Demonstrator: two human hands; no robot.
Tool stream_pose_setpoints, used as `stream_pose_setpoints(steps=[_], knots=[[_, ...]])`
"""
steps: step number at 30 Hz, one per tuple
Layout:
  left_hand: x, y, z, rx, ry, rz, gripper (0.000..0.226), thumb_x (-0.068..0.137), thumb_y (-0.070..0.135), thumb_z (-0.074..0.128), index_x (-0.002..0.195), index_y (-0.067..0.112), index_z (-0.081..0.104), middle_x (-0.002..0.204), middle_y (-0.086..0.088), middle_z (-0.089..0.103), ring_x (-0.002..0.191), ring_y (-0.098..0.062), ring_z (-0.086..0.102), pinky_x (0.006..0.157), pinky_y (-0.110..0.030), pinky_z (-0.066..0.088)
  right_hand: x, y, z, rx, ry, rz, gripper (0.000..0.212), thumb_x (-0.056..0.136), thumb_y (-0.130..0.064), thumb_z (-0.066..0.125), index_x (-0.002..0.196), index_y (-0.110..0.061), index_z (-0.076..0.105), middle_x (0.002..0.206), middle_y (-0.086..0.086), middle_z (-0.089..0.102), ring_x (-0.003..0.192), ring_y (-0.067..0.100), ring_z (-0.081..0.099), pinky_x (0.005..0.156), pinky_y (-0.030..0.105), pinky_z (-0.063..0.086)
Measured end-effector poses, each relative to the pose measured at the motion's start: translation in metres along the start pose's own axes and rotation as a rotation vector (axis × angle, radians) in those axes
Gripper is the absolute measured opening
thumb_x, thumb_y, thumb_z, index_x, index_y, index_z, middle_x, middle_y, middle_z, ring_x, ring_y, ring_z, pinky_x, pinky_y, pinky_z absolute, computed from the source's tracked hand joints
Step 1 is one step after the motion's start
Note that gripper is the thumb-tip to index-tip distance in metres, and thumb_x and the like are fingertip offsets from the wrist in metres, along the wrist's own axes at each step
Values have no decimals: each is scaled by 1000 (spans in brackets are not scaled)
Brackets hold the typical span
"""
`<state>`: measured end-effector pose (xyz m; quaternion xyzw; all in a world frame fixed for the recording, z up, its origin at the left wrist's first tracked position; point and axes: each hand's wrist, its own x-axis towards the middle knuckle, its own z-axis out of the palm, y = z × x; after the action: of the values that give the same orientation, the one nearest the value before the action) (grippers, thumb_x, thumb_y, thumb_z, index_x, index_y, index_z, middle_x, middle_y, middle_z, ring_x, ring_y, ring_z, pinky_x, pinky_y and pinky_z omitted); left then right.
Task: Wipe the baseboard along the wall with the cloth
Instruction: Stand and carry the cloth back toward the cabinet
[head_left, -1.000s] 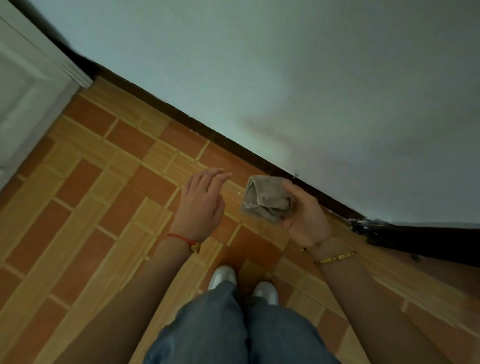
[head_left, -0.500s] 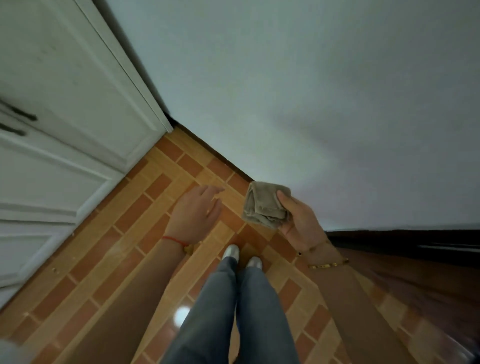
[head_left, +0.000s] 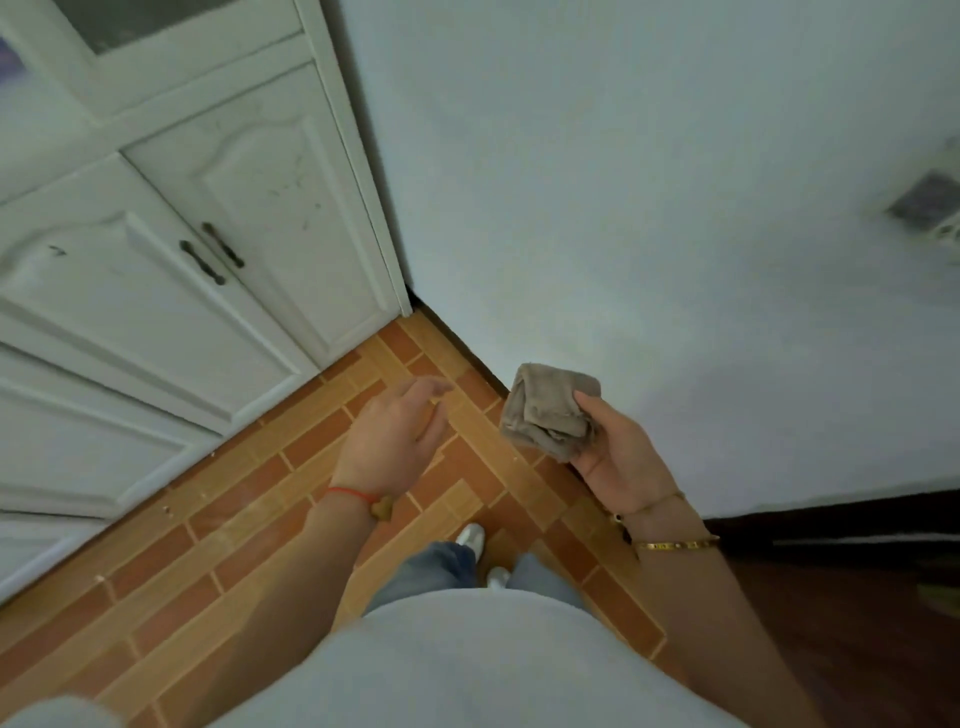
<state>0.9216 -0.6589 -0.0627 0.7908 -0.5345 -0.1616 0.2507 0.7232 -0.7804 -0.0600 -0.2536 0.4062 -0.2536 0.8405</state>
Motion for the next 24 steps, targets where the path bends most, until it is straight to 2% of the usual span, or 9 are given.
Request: stream_pose_setpoints(steps=[4,7,13,16,20,24], knots=[[-39,0,-10,-7,118,-125,24,101,25,51,121,22,64,115,4,69,101,-16,66,79,-25,46,-12,3,2,-115,-87,68,42,101,-20,40,135,3,50,134,22,55,123,32,54,94,37,53],[-71,-1,-16,-6,200,-227,23,100,24,53,120,21,65,116,4,69,101,-17,66,79,-25,46,-17,11,6,-159,-151,135,42,101,-21,40,136,1,49,135,20,55,127,31,52,102,41,46],[-146,-10,-33,-22,366,-417,22,99,22,55,118,19,66,113,1,69,98,-19,67,79,-38,55,-21,39,41,-345,-276,280,48,94,-26,49,137,-5,49,135,16,56,125,27,54,100,38,47],[-182,-23,-44,-13,432,-509,22,99,21,56,118,17,67,111,0,70,92,-19,67,75,-34,53,-22,59,70,-391,-329,345,42,98,-24,46,136,-6,51,132,15,58,124,26,55,98,36,49],[-225,-48,-63,-20,531,-608,21,98,19,57,116,16,68,107,0,71,86,-16,66,71,-30,47,-25,94,115,-449,-388,412,39,98,-23,46,132,-6,55,129,14,61,121,27,57,101,40,46],[-265,-90,-88,-17,603,-686,21,98,20,58,116,18,68,106,4,70,74,-4,60,69,-31,48,-24,143,168,-507,-402,473,37,99,-23,45,129,-5,58,127,16,62,120,29,57,100,42,46]])
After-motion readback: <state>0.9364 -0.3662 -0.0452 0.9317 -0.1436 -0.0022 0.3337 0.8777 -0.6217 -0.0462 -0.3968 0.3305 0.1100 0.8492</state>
